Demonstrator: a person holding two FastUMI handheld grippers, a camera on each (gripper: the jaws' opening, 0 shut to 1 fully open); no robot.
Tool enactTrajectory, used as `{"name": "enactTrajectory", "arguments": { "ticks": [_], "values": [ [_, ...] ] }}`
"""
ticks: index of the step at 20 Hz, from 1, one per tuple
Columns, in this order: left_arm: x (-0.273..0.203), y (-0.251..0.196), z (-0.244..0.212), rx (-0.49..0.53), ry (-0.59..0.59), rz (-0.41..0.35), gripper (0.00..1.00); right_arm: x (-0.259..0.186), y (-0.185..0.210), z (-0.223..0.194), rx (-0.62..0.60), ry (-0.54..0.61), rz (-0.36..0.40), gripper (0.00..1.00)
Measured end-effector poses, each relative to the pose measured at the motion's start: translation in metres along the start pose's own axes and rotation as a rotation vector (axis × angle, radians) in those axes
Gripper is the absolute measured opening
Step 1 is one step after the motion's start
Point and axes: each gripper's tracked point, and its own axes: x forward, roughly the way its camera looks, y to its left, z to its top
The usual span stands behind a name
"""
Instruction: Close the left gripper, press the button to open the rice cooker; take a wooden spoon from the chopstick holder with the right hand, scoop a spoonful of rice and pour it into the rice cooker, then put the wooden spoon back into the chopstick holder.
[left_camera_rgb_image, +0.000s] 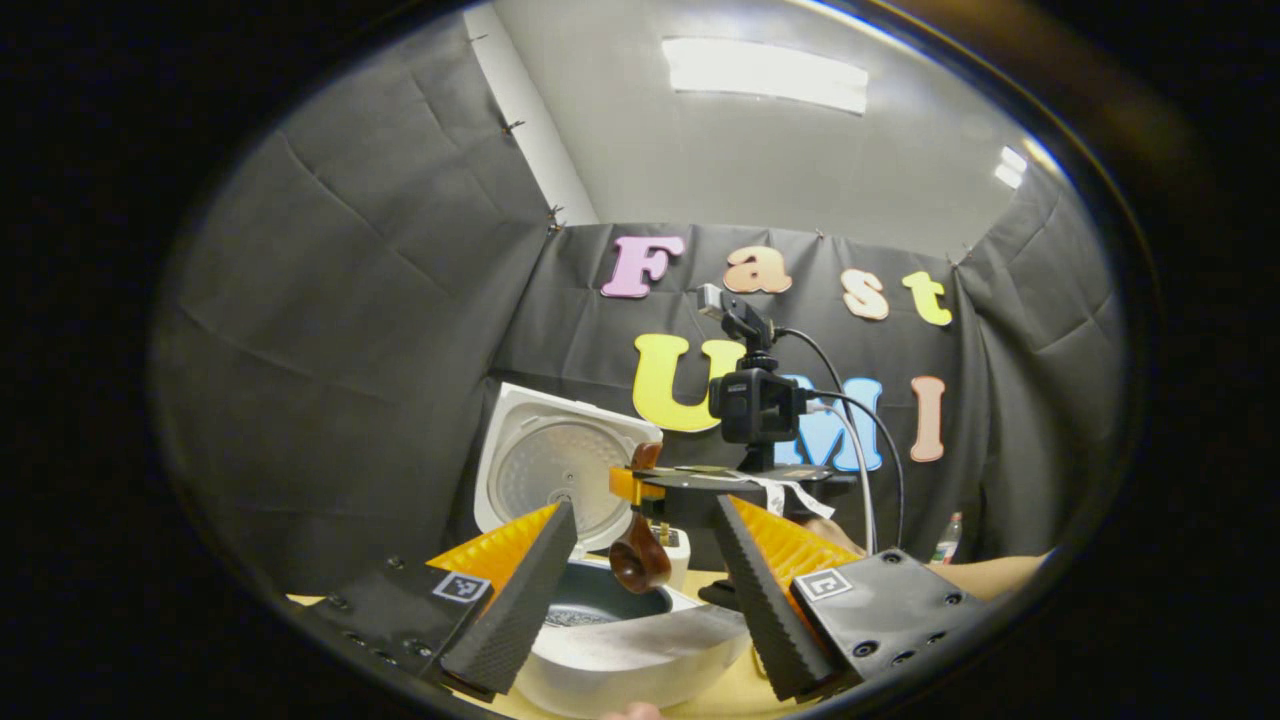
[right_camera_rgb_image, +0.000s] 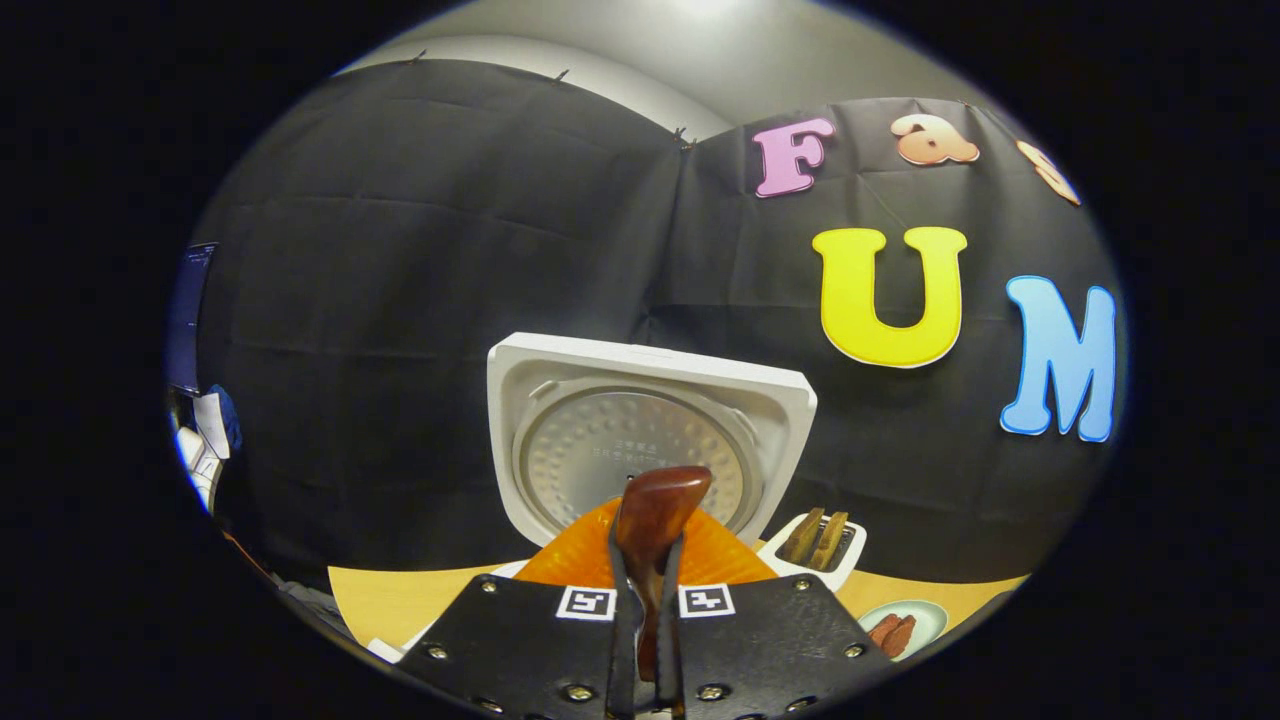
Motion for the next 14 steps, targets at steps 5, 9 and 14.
{"name": "enactTrajectory", "arguments": {
  "ticks": [5, 9, 14],
  "values": [
    [-0.001, 0.002, 0.0, -0.021, -0.004, 0.001, 0.96, -0.014, -0.036, 0.012, 0.382, -0.047, 0.05, 0.08],
    [0.003, -0.001, -0.005, -0.012, 0.003, 0.002, 0.96, -0.021, -0.062, 0.004, 0.592, -0.019, 0.081, 0.08],
    [0.011, -0.025, -0.02, -0.039, 0.038, -0.063, 0.93, -0.051, -0.094, 0.001, 0.625, -0.032, 0.068, 0.09]
  ]
}}
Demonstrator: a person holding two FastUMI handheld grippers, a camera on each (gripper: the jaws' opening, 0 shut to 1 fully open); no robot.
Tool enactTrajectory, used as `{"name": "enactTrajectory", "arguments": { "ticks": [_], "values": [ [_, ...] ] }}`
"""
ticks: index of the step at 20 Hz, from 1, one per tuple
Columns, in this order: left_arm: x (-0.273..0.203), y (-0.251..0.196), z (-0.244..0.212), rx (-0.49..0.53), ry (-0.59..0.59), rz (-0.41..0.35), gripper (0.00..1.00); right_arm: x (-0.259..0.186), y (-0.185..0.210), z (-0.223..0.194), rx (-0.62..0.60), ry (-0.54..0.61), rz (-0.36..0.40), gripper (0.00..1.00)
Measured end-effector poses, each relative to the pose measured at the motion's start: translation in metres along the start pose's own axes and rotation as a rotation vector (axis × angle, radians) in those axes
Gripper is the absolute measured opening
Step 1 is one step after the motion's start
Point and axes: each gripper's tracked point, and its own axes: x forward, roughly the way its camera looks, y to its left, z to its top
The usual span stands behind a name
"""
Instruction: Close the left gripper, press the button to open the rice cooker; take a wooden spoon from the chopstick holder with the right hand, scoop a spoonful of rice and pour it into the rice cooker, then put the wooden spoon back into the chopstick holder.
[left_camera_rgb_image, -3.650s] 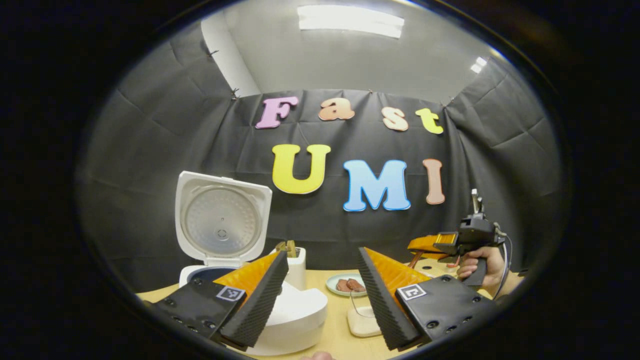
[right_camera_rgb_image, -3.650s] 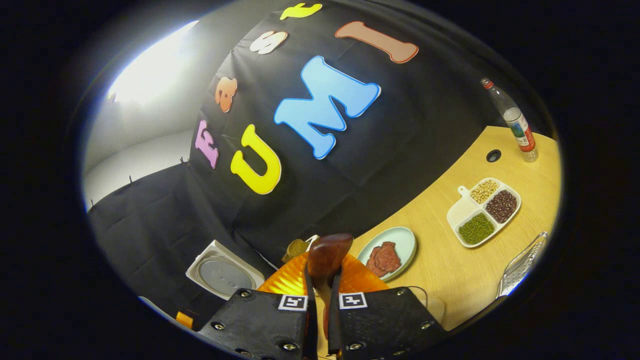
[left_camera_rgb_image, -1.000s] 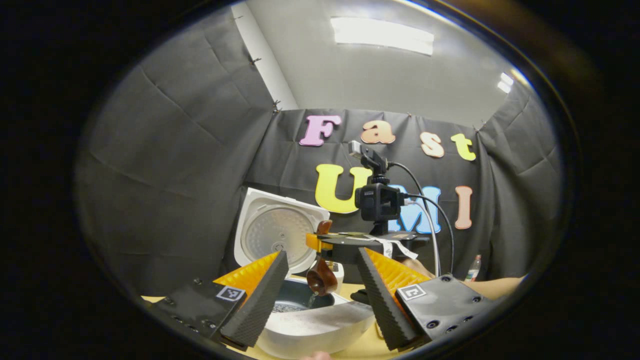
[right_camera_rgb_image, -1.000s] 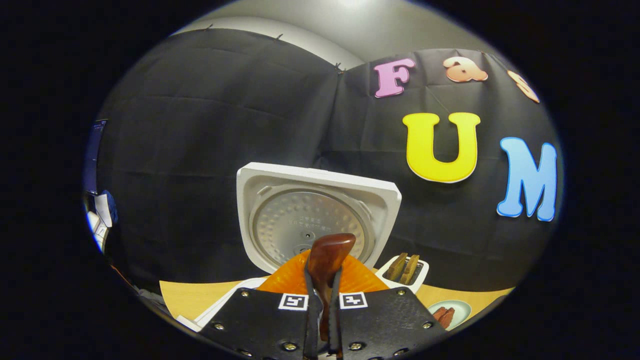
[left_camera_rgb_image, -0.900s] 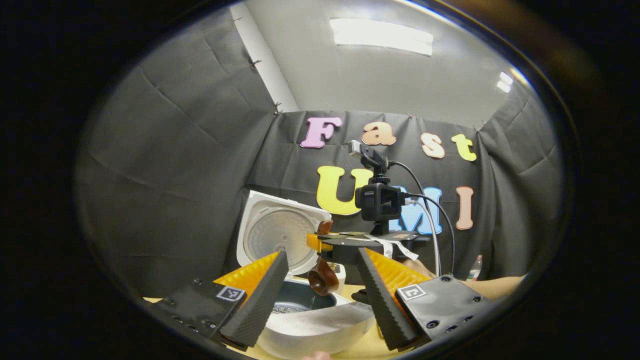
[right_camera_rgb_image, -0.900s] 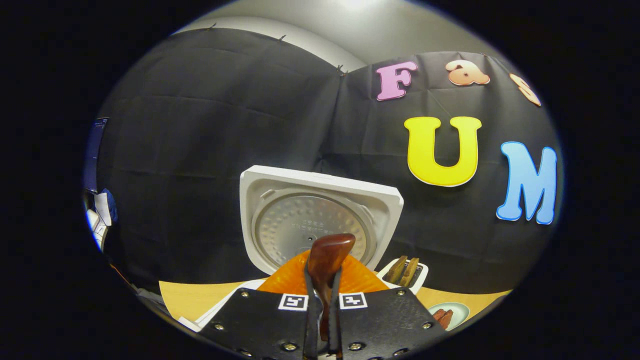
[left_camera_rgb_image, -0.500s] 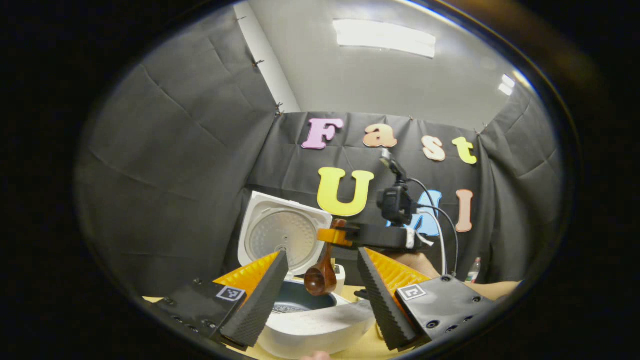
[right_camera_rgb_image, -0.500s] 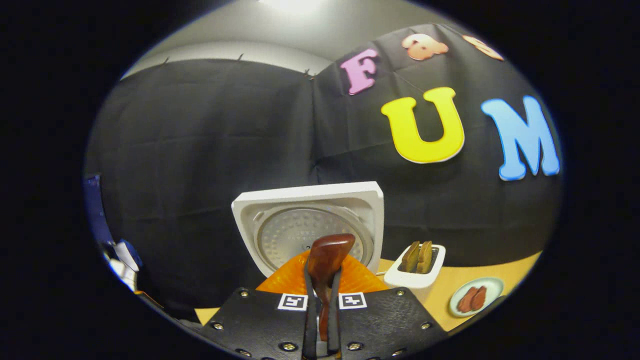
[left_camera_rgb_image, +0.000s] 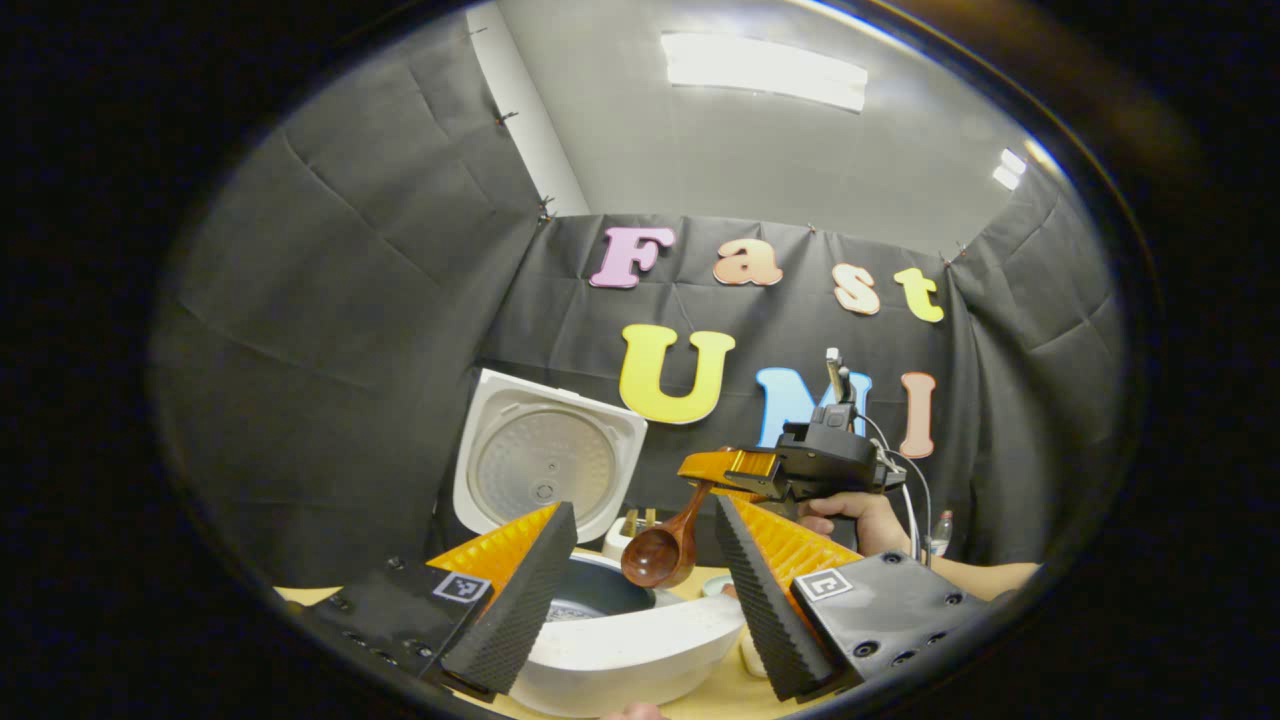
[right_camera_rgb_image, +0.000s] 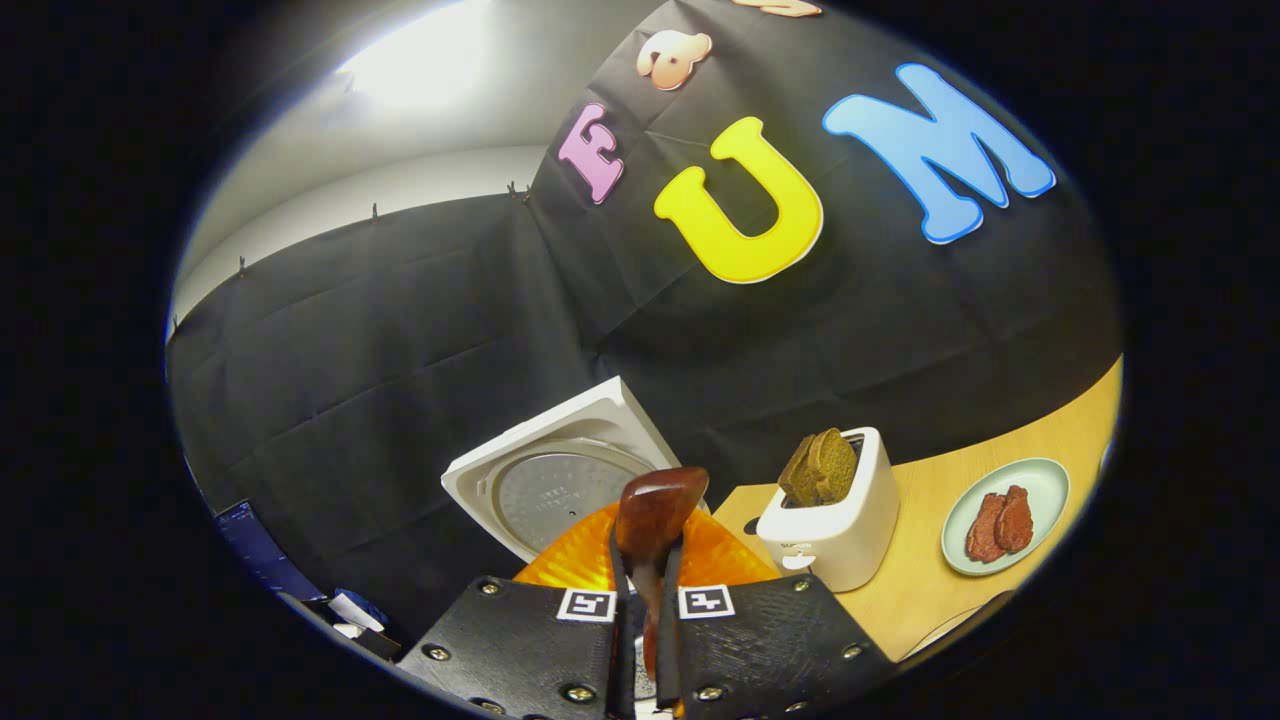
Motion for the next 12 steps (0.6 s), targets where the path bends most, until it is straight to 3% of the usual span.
{"name": "enactTrajectory", "arguments": {
  "ticks": [6, 12],
  "values": [
    [0.012, -0.014, -0.018, 0.018, 0.044, -0.023, 0.96, -0.092, -0.043, 0.058, 0.054, -0.104, -0.042, 0.08],
    [0.021, -0.04, -0.034, 0.07, 0.085, -0.051, 0.96, -0.183, -0.103, 0.103, 0.014, -0.205, -0.17, 0.08]
  ]
}}
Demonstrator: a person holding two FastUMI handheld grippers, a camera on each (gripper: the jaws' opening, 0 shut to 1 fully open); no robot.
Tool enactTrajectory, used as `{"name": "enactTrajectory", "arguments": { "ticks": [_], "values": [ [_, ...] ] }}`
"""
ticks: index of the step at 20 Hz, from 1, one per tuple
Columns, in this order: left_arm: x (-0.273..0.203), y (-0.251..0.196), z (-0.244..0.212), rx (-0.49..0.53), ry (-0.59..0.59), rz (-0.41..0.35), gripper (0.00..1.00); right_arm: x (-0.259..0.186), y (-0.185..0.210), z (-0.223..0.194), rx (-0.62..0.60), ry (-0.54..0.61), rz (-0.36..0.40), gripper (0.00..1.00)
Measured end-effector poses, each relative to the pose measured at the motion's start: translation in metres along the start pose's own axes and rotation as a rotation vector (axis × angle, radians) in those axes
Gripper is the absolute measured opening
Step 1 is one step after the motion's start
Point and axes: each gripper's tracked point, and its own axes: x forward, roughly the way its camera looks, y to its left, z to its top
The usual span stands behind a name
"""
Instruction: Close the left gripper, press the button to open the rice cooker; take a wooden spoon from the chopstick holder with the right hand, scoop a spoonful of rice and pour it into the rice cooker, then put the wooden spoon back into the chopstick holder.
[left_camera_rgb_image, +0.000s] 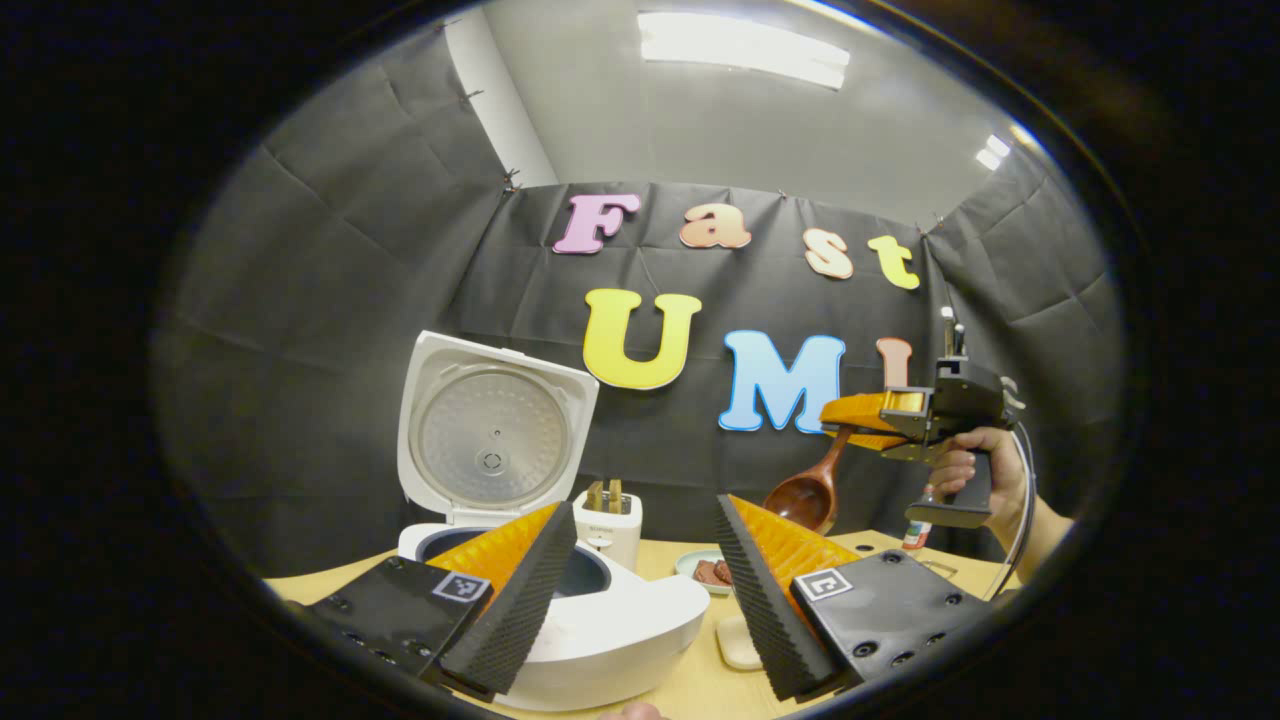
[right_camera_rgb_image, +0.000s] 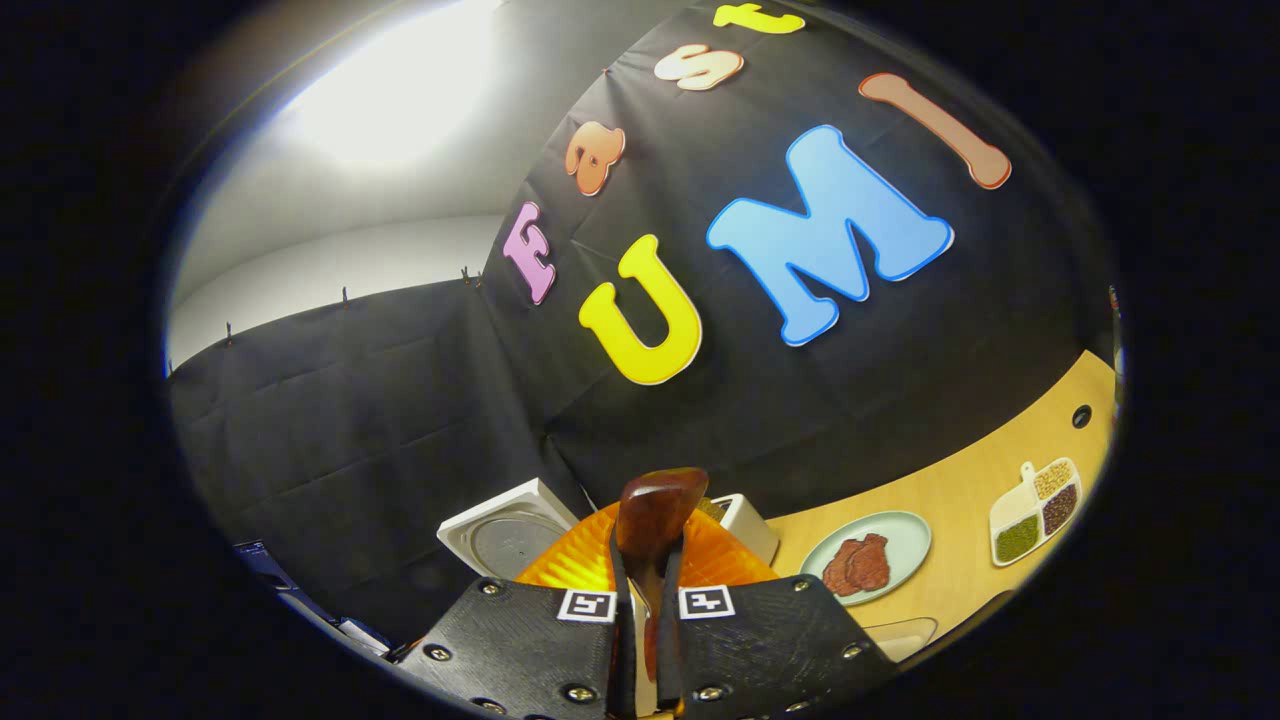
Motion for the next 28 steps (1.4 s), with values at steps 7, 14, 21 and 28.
{"name": "enactTrajectory", "arguments": {
  "ticks": [7, 14, 21, 28],
  "values": [
    [0.006, -0.025, -0.01, 0.023, 0.027, -0.048, 0.96, -0.089, -0.116, 0.038, -0.117, -0.076, -0.272, 0.09],
    [0.008, -0.03, -0.013, 0.044, 0.031, -0.045, 0.96, -0.151, -0.185, 0.045, -0.101, -0.103, -0.415, 0.08],
    [0.009, -0.036, -0.017, 0.056, 0.04, -0.053, 0.96, -0.176, -0.216, 0.023, -0.106, -0.094, -0.508, 0.09],
    [0.008, -0.033, -0.015, 0.053, 0.036, -0.046, 0.96, -0.182, -0.225, -0.003, -0.175, -0.092, -0.577, 0.08]
  ]
}}
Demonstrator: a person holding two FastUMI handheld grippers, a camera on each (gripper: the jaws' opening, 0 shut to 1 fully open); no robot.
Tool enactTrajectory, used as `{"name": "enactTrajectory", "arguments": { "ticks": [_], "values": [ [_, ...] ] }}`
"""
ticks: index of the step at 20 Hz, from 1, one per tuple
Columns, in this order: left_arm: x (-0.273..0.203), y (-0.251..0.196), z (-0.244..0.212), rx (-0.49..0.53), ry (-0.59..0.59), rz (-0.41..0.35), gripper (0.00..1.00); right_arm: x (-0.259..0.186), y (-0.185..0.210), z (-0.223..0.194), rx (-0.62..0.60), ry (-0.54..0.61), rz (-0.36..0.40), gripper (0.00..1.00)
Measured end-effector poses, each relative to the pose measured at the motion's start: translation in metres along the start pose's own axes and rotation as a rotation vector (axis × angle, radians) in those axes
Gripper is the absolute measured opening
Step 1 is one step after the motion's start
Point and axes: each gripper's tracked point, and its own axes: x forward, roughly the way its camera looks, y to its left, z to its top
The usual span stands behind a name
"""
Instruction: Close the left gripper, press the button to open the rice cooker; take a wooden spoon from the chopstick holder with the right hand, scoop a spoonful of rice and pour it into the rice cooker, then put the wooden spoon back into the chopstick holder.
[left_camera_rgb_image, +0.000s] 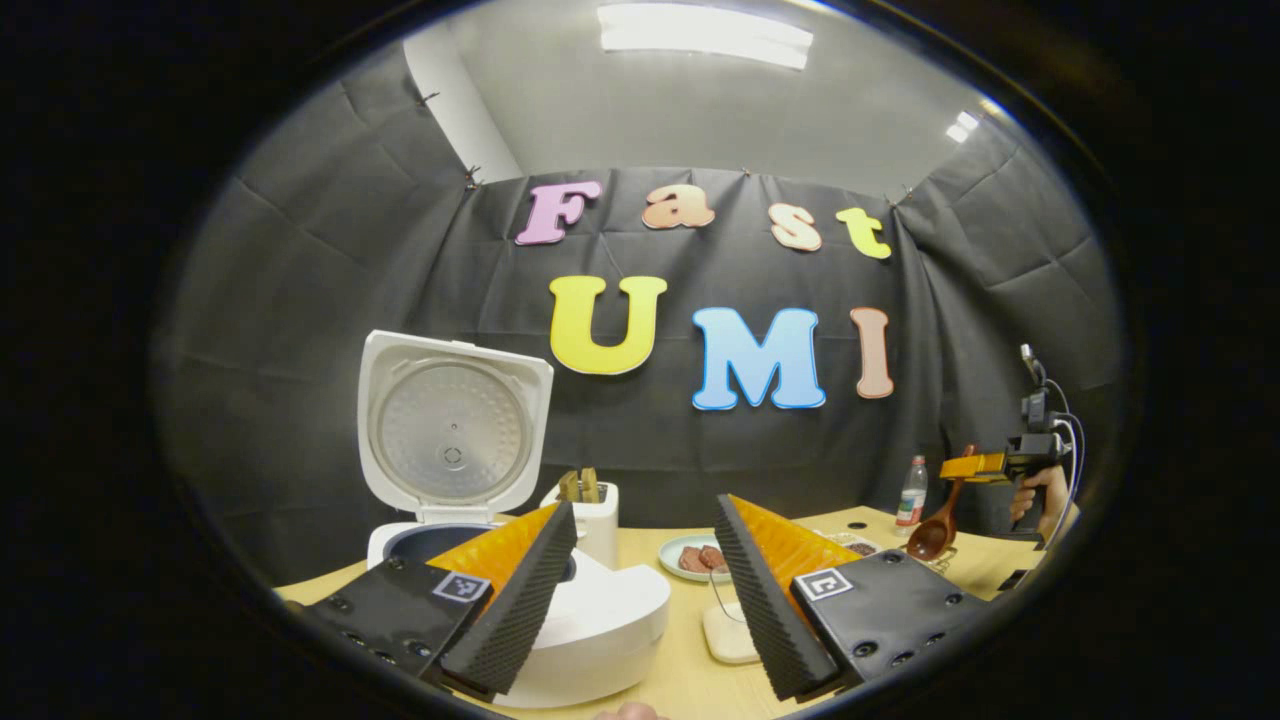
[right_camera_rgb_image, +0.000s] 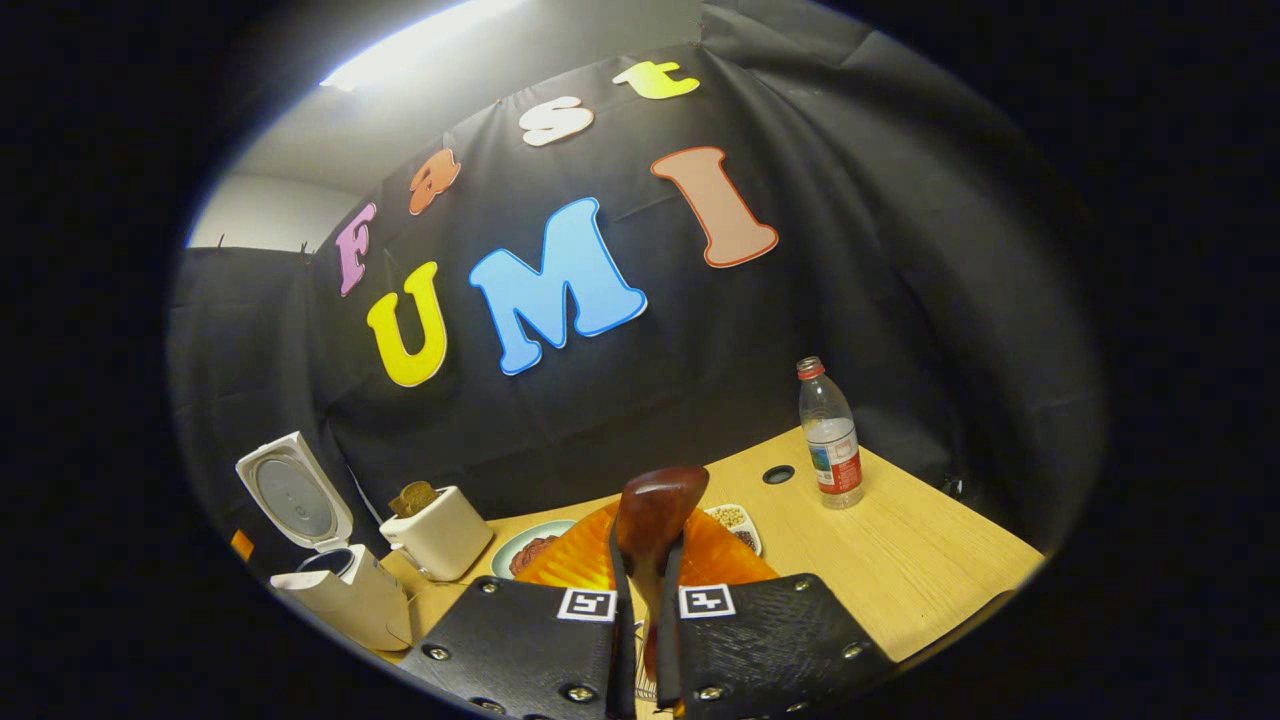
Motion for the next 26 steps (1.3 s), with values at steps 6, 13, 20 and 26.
{"name": "enactTrajectory", "arguments": {
  "ticks": [6, 13, 20, 26],
  "values": [
    [-0.001, 0.003, 0.002, -0.001, -0.007, 0.002, 0.96, 0.006, -0.008, -0.033, -0.039, 0.056, -0.024, 0.09],
    [-0.002, 0.003, 0.001, -0.005, -0.007, 0.003, 0.96, -0.009, -0.019, 0.0, -0.095, -0.033, -0.069, 0.76],
    [0.008, 0.0, -0.005, -0.027, 0.011, -0.002, 0.96, -0.028, -0.021, 0.047, -0.169, -0.082, -0.09, 0.99],
    [0.034, 0.023, 0.057, 0.005, 0.019, 0.012, 0.95, -0.044, -0.024, 0.059, -0.21, -0.074, -0.061, 0.99]
  ]
}}
